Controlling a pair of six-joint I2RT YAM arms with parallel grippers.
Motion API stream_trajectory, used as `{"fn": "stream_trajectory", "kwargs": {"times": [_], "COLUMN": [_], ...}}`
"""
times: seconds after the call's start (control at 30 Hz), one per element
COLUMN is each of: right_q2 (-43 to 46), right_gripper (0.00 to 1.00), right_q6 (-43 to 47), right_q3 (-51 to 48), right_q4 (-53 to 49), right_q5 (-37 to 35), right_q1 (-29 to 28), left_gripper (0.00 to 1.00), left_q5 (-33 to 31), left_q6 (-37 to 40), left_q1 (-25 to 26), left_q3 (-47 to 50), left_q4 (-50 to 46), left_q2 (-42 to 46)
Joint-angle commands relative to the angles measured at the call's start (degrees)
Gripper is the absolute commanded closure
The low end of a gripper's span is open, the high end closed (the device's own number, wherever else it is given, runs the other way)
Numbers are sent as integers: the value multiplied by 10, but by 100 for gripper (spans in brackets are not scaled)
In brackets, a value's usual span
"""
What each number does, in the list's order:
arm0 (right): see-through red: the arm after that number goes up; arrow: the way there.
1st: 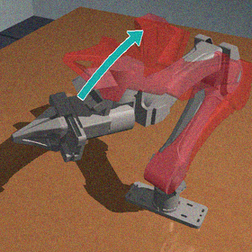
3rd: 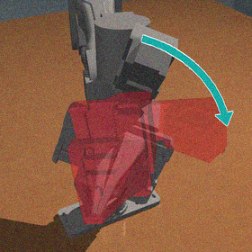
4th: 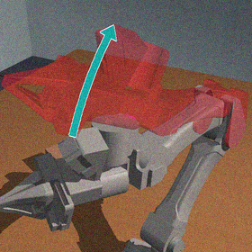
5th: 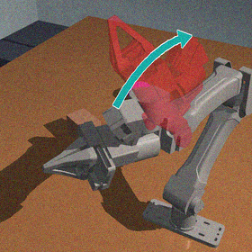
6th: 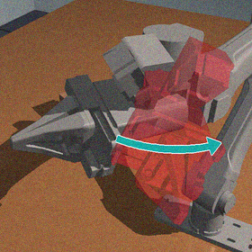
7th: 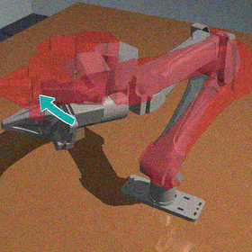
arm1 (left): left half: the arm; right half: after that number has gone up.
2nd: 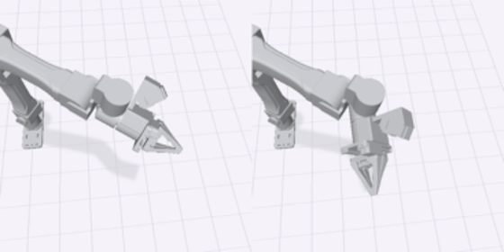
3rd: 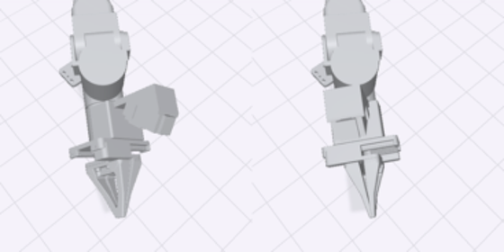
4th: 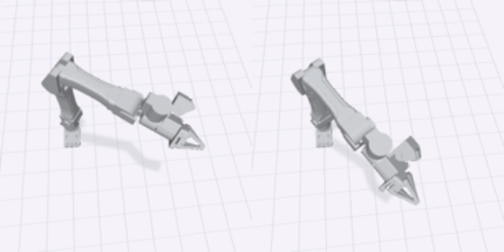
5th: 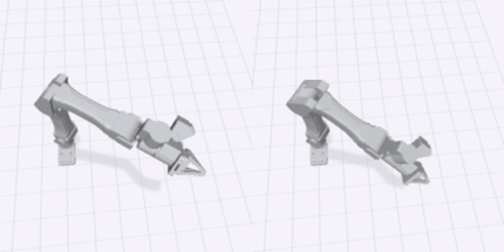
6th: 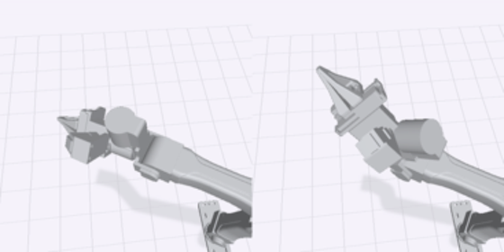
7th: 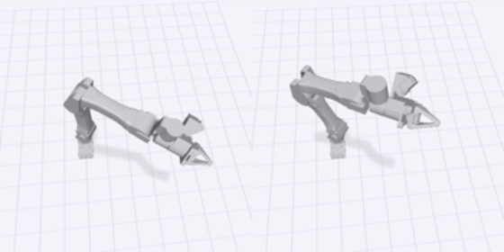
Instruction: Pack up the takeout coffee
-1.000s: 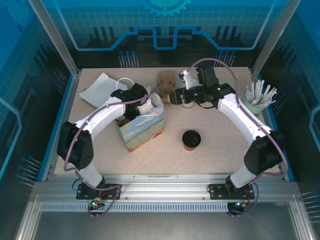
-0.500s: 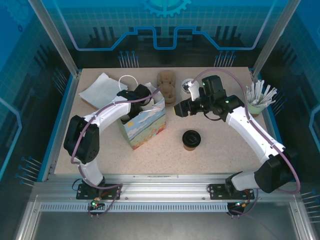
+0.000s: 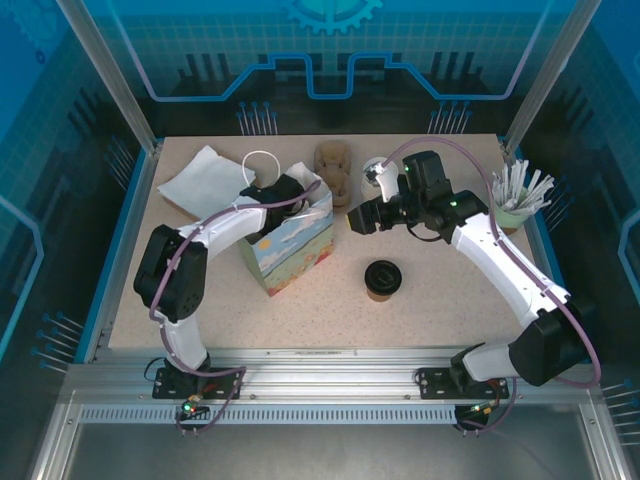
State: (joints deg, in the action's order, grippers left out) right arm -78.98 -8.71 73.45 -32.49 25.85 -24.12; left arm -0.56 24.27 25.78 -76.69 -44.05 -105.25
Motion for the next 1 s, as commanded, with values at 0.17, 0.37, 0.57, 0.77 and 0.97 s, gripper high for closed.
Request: {"fn": "stream_trajectory", "kwargs": {"times": [0.17,0.37,0.57,0.77,0.97], "right_q2": [-6,-4,-1,2,7], "right_gripper": [34,34,34,34,34], "right_q6": [9,10,9,10,12], "right_q3": [1,-1,0,-6,-4], "right_q4": [-5,-5,-7,-7,-13], "right_q5": [0,-4,-4,-7,-13], "right_q1": [-6,-7,-6,-6,-6], "left_gripper": [59,55,46,38,32], "left_q5": [4,-1,14,18,10], "left_q6": [-29,-28,-37,-38,-39], "left_q1": [8,7,8,8,5], "left_q3": [29,32,19,7,-11], "left_q4": [58,57,49,38,31], "left_q2": [-31,-29,19,52,74]}}
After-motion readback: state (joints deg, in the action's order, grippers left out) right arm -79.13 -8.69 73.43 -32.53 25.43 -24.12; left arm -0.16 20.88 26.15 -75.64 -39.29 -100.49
